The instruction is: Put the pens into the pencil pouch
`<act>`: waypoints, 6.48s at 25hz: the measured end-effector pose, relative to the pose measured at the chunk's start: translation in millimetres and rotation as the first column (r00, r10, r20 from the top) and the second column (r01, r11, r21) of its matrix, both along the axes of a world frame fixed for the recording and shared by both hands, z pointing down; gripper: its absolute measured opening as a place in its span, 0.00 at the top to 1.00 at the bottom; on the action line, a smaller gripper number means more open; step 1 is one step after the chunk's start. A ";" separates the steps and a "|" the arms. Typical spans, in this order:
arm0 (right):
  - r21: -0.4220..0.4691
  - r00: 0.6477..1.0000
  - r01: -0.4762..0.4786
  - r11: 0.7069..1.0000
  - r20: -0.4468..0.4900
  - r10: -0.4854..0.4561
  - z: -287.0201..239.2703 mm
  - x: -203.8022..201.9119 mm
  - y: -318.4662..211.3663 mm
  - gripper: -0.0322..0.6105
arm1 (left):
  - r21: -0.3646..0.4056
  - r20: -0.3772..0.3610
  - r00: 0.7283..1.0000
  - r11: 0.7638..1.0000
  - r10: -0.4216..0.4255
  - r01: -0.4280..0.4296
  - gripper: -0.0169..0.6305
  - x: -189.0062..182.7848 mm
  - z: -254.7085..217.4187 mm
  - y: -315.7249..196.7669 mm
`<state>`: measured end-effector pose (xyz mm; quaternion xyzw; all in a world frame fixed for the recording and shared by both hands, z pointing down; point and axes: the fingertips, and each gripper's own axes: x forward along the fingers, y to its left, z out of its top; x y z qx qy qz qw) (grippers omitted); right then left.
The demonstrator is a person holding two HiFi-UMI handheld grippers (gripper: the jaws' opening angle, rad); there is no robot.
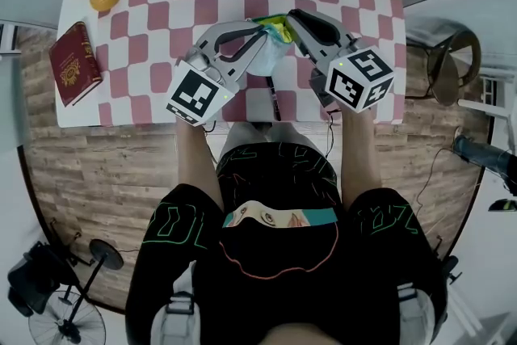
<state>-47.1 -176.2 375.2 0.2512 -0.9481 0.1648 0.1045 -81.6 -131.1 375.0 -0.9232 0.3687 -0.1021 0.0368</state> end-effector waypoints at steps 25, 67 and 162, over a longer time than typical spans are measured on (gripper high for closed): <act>-0.102 0.984 -0.054 0.993 -0.173 0.036 55.6 4.4 7.8 0.95 | -0.004 0.015 0.993 0.993 -0.120 0.120 0.95 -54.9 5.9 9.8; -0.494 0.769 -0.071 0.866 -0.581 -0.269 215.0 -5.2 95.0 0.81 | -0.042 -0.058 0.996 0.997 -0.069 0.067 0.95 -70.7 26.3 35.7; 0.182 0.898 -0.333 0.925 0.359 0.252 -129.9 155.2 -39.8 0.87 | 0.142 0.072 0.990 0.981 0.122 -0.131 0.95 139.9 -47.2 -28.6</act>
